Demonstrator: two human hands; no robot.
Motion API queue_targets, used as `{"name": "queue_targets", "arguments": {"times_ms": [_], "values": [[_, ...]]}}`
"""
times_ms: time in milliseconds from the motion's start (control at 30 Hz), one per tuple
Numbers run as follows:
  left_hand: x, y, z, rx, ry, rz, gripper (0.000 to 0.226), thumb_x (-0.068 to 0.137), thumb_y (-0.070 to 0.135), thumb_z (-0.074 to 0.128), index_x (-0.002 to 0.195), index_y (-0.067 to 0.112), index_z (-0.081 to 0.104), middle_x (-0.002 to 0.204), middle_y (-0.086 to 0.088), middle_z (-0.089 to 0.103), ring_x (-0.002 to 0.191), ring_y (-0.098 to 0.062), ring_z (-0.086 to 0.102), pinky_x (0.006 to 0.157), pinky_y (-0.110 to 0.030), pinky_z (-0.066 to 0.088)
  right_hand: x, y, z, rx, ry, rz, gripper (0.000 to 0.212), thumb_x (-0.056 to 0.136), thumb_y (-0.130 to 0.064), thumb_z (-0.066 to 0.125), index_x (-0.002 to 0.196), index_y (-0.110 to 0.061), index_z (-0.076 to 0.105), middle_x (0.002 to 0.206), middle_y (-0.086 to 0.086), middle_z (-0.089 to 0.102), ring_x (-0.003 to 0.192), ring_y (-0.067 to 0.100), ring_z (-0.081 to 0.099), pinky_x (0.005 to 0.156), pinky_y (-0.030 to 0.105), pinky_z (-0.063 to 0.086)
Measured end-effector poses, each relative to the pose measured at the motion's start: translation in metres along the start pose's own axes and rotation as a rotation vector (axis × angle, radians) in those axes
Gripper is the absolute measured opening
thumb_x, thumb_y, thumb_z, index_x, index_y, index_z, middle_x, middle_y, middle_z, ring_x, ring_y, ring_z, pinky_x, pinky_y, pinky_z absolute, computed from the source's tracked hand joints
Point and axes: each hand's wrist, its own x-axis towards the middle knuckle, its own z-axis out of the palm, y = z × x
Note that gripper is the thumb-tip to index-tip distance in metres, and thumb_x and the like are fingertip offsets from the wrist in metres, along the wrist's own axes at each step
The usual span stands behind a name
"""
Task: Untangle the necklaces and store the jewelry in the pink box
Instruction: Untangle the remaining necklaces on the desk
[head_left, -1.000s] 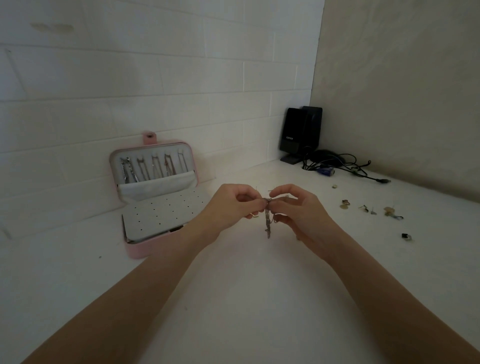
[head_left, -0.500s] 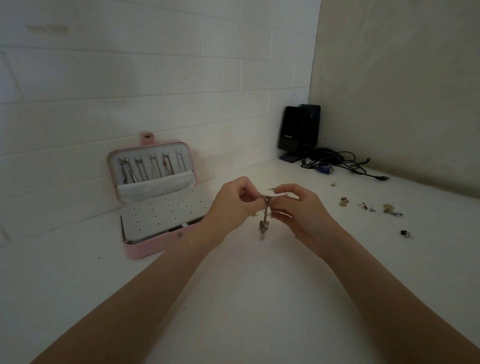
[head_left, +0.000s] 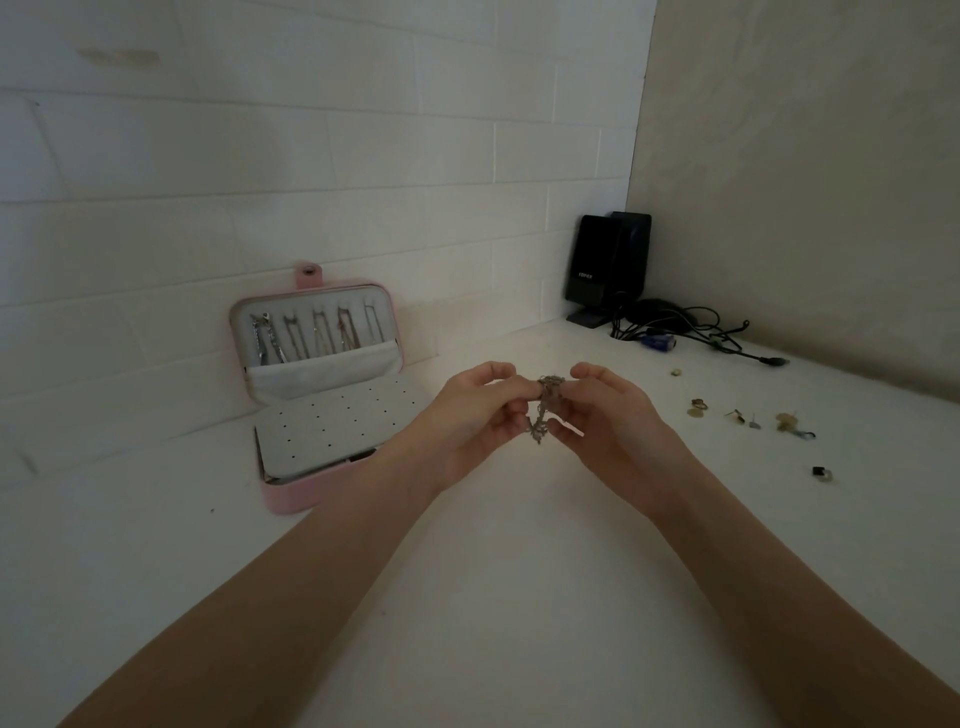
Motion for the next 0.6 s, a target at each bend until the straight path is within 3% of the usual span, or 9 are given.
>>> {"name": "queue_targets", "arguments": {"times_ms": [167,300,467,600], "values": [[-0.0004,0.0046,-0.0004,-0.101,-0.063,-0.049,0.030,0.087,-0.002,0.056,0.061,0.012,0.050,0.067,-0.003,0.049,0.045,-0.004,0.043,0.045,-0.012,0.042,0.0008,0.0019,0.0016,-0.121,0.027,-0.001,0.021,0.084,0.005,0.055,0.093,-0.013,0.048,0.074,0.004,0.063,0.065,0.013,0.055,0.069,0.026,0.044],[-0.0022,0.0010,-0.0018,0.080,-0.063,-0.024,0.021,0.084,-0.006,0.058,0.076,0.013,0.051,0.062,-0.001,0.049,0.049,-0.006,0.043,0.049,-0.014,0.043,0.0010,0.0056,-0.0001,-0.389,0.091,-0.048,0.017,0.084,0.003,0.058,0.092,-0.011,0.052,0.073,0.001,0.064,0.068,0.012,0.056,0.069,0.025,0.044],[-0.0032,0.0011,-0.0031,0.155,-0.042,0.008,0.021,0.083,-0.007,0.059,0.080,0.013,0.052,0.062,-0.001,0.047,0.052,-0.008,0.043,0.051,-0.016,0.044,0.0011,0.0063,0.0035,-0.810,0.105,-0.276,0.013,0.082,-0.006,0.066,0.074,-0.017,0.066,0.071,-0.005,0.066,0.063,0.000,0.058,0.064,0.012,0.045],[-0.0039,0.0051,-0.0031,0.121,-0.066,0.007,0.022,0.085,-0.005,0.056,0.076,0.014,0.052,0.058,0.002,0.048,0.047,-0.005,0.041,0.050,-0.015,0.042,-0.0014,0.0041,0.0049,-0.668,0.114,-0.238,0.021,0.083,-0.004,0.061,0.069,-0.017,0.068,0.064,-0.008,0.064,0.059,-0.003,0.055,0.061,0.012,0.042]]}}
